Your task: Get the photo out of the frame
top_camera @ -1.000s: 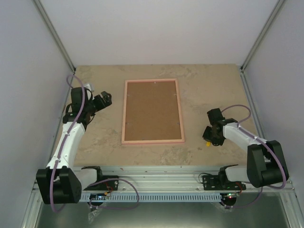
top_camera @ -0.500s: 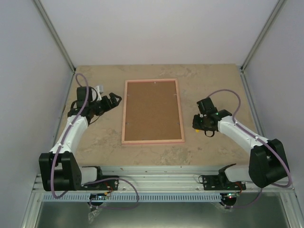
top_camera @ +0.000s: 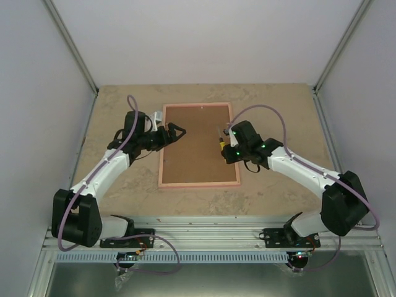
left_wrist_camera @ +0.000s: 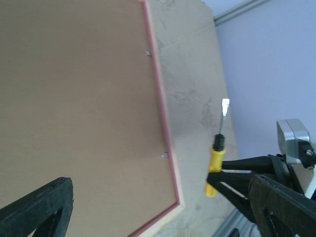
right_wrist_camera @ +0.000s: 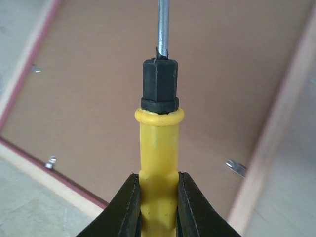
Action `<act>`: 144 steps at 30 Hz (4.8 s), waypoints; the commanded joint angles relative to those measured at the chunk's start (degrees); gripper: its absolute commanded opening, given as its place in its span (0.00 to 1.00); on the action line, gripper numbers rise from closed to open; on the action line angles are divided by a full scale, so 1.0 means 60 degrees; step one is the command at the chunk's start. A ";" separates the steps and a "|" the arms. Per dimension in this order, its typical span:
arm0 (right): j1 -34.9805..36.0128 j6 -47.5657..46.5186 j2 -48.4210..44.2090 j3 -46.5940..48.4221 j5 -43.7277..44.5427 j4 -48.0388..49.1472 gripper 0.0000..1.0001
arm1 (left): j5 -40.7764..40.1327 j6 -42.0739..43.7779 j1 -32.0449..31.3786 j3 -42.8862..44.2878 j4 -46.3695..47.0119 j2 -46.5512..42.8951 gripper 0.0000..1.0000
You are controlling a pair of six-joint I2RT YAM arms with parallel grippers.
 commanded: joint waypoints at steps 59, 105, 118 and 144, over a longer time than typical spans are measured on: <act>0.0149 -0.1156 0.1113 0.0422 -0.8094 0.3844 0.40 | 0.0721 -0.4396 -0.0662 -0.2380 0.6098 -0.1775 0.00; 0.1919 -0.4565 0.0057 -0.0291 -0.1626 0.5815 0.49 | -0.1040 -0.9334 -0.0662 -0.2493 0.4805 -0.1759 0.00; 0.2060 -0.4673 0.0148 -0.0238 -0.1122 0.5760 0.32 | -0.0945 -0.9394 -0.0660 -0.2586 0.4627 -0.1570 0.00; 0.1697 -0.4379 0.0728 0.0533 -0.1850 0.4157 0.01 | -0.1243 -0.7540 -0.0401 -0.2371 0.3310 -0.1239 0.38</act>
